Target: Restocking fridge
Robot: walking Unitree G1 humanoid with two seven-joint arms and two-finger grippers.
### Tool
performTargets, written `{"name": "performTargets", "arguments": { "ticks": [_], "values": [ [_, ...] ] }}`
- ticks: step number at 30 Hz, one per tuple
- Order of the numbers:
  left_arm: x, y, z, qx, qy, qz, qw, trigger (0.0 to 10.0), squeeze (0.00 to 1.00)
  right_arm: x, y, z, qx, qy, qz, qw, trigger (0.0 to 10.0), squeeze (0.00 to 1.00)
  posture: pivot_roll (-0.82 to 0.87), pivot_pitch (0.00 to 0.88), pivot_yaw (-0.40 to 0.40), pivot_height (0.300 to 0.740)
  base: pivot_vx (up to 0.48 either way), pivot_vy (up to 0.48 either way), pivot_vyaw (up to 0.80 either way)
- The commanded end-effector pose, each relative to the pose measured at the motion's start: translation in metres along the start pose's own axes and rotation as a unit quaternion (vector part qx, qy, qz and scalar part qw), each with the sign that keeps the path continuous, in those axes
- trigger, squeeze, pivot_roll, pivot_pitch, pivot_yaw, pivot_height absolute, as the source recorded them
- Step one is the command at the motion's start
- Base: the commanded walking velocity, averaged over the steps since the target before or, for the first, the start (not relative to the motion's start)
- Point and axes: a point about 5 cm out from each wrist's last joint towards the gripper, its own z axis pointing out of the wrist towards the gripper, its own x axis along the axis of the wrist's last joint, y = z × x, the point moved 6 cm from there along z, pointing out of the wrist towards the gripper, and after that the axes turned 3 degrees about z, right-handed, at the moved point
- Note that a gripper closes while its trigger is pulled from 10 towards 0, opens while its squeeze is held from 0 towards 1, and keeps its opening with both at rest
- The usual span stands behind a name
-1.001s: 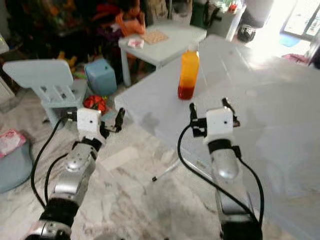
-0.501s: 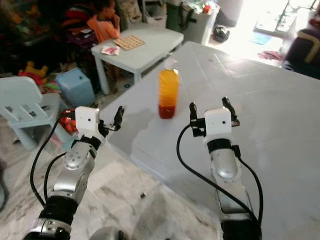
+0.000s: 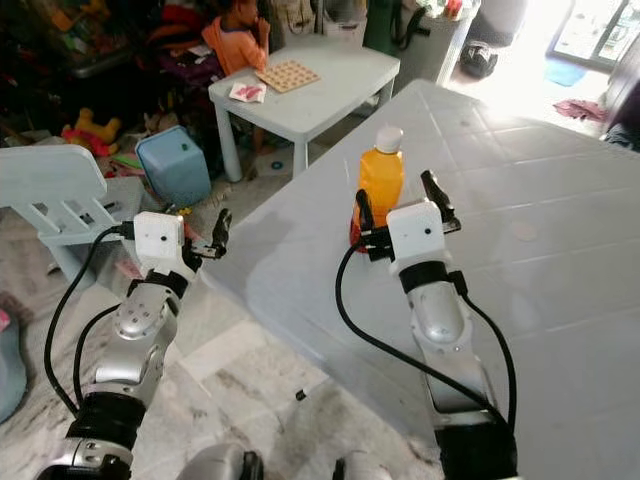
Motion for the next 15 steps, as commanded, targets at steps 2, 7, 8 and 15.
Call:
{"name": "performTargets", "arguments": {
  "ticks": [2,7,8,15],
  "values": [
    [0.002,0.001,0.0,-0.003,0.002,0.002,1.0,10.0,0.0,0.011,0.001,0.003,0.002,0.019,-0.004,1.0,10.0,0.0,0.01,0.047,-0.002,0.74,0.0,0.0,0.0],
    [0.002,0.002,0.001,-0.006,0.002,0.003,1.0,10.0,0.0,0.02,0.003,0.012,0.007,0.035,-0.007,0.999,10.0,0.0,0.01,0.051,0.002,0.74,0.0,0.0,0.0],
    [0.002,0.003,0.001,-0.007,0.001,0.003,1.0,10.0,0.0,0.024,0.004,0.017,0.01,0.043,-0.008,0.999,10.0,0.0,0.01,0.051,0.002,0.74,0.0,0.0,0.0],
    [0.0,0.006,0.0,-0.012,-0.002,0.003,1.0,10.0,0.0,0.036,0.009,0.039,0.02,0.058,0.01,0.998,10.0,0.0,0.02,0.053,-0.004,0.74,0.0,0.0,0.0]
  ]
}}
